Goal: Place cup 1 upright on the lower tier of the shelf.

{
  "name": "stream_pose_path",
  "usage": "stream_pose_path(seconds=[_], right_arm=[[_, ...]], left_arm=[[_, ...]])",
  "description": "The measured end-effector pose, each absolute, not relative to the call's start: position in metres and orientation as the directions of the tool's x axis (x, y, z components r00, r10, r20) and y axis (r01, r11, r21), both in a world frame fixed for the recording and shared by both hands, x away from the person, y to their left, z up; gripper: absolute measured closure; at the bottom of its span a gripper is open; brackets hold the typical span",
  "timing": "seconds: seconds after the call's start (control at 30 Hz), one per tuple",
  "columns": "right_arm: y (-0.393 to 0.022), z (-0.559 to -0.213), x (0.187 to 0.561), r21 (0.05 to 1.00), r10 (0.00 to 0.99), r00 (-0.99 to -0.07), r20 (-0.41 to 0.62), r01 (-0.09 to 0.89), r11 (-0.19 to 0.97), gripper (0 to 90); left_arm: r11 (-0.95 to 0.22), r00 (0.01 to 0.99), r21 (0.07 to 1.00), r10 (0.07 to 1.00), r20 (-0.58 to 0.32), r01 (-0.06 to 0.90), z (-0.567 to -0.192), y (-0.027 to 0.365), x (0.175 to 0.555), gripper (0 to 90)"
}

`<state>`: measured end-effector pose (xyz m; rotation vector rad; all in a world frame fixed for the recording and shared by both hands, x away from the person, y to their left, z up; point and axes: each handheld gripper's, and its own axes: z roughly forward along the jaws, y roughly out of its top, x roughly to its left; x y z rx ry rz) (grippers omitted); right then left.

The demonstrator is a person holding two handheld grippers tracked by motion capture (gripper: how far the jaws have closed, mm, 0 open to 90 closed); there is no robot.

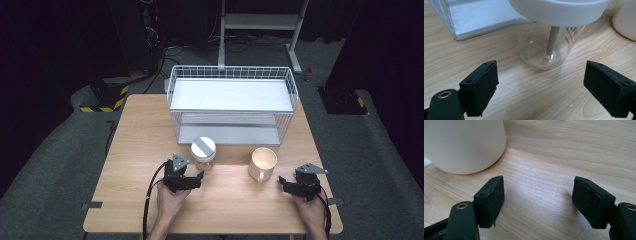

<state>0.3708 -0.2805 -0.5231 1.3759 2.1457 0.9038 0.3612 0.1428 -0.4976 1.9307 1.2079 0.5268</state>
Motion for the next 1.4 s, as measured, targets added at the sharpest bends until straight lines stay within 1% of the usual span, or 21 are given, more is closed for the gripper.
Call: stream_pose_path(seconds=[0.27, 0.37, 0.5, 0.67, 0.93, 1.13, 1.4], right_arm=[[-0.281, -0.523, 0.371, 0.721, 0.911, -0.413, -0.012, 0.628, 0.294, 26.2], [-0.281, -0.523, 0.371, 0.721, 0.911, -0.413, -0.012, 0.628, 0.294, 26.2], [-0.281, -0.523, 0.371, 0.721, 0.911, -0.413, -0.012, 0.628, 0.294, 26.2], [-0.281, -0.523, 0.371, 0.721, 0.911, -0.413, -0.012, 0.628, 0.294, 26.2], [-0.281, -0.523, 0.371, 0.721, 0.910, -0.414, -0.013, 0.627, 0.295, 26.2], [-0.281, -0.523, 0.371, 0.721, 0.910, -0.414, -0.012, 0.627, 0.295, 26.2], [-0.281, -0.523, 0.371, 0.721, 0.910, -0.414, -0.012, 0.627, 0.295, 26.2]], left_arm=[[-0.260, 0.476, 0.795, 0.878, -0.041, 0.548, -0.493, 0.136, 0.368, 9.0], [-0.241, 0.476, 0.802, 0.877, -0.060, 0.546, -0.493, 0.133, 0.372, 6.5], [-0.247, 0.484, 0.795, 0.873, -0.066, 0.553, -0.494, 0.129, 0.378, 2.8], [-0.253, 0.487, 0.799, 0.872, -0.057, 0.546, -0.493, 0.123, 0.385, 2.0], [-0.225, 0.485, 0.822, 0.872, -0.070, 0.524, -0.497, 0.119, 0.392, 0.3], [-0.217, 0.469, 0.838, 0.882, -0.052, 0.501, -0.498, 0.117, 0.395, 0.3], [-0.200, 0.461, 0.841, 0.885, -0.065, 0.503, -0.500, 0.115, 0.398, 0.3]])
